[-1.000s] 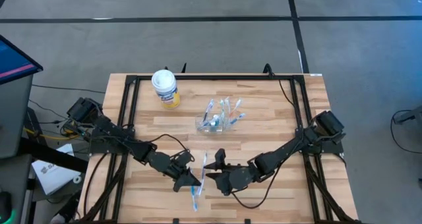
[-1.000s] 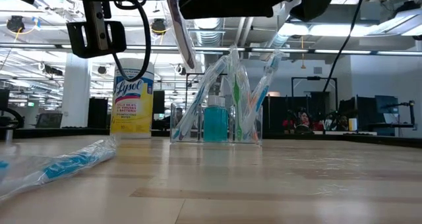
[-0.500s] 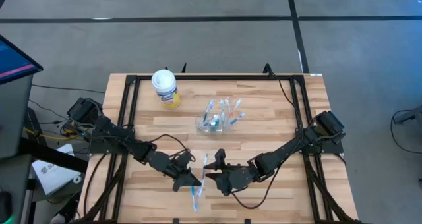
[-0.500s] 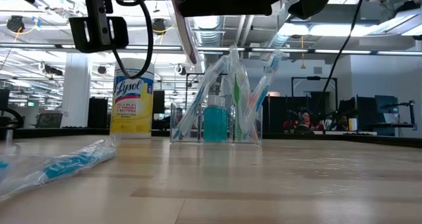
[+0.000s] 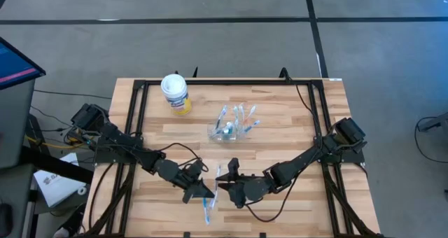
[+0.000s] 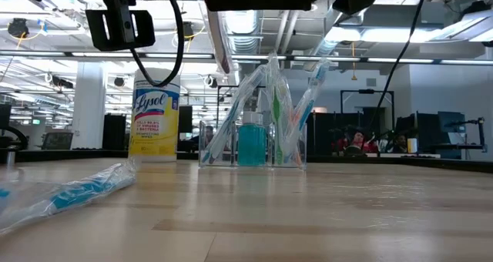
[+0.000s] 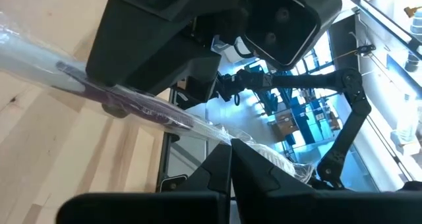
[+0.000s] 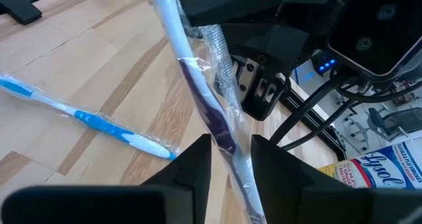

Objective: Pick & Place toothbrushing station
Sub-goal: Put the purple toothbrush into the transparent organizer

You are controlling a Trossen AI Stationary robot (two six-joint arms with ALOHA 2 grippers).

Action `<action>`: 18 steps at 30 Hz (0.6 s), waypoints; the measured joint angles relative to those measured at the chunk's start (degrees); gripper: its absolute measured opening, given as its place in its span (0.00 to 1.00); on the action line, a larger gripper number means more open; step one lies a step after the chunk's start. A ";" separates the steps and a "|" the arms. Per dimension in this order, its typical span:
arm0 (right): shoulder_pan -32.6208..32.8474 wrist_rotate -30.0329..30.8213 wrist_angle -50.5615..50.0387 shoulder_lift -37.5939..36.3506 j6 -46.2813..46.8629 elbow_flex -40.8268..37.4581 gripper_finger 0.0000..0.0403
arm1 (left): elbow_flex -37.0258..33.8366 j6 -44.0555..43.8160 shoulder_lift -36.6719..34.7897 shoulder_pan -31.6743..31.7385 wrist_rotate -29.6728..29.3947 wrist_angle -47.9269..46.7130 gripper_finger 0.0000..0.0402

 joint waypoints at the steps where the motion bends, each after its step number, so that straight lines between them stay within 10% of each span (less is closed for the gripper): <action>1: -0.04 -0.01 0.00 0.00 0.00 0.00 0.24 | 0.00 0.00 0.00 0.00 0.00 0.02 0.00; 18: -0.09 -2.98 0.69 0.00 0.74 -0.04 0.01 | 0.00 1.03 -0.04 -0.02 0.07 0.54 0.00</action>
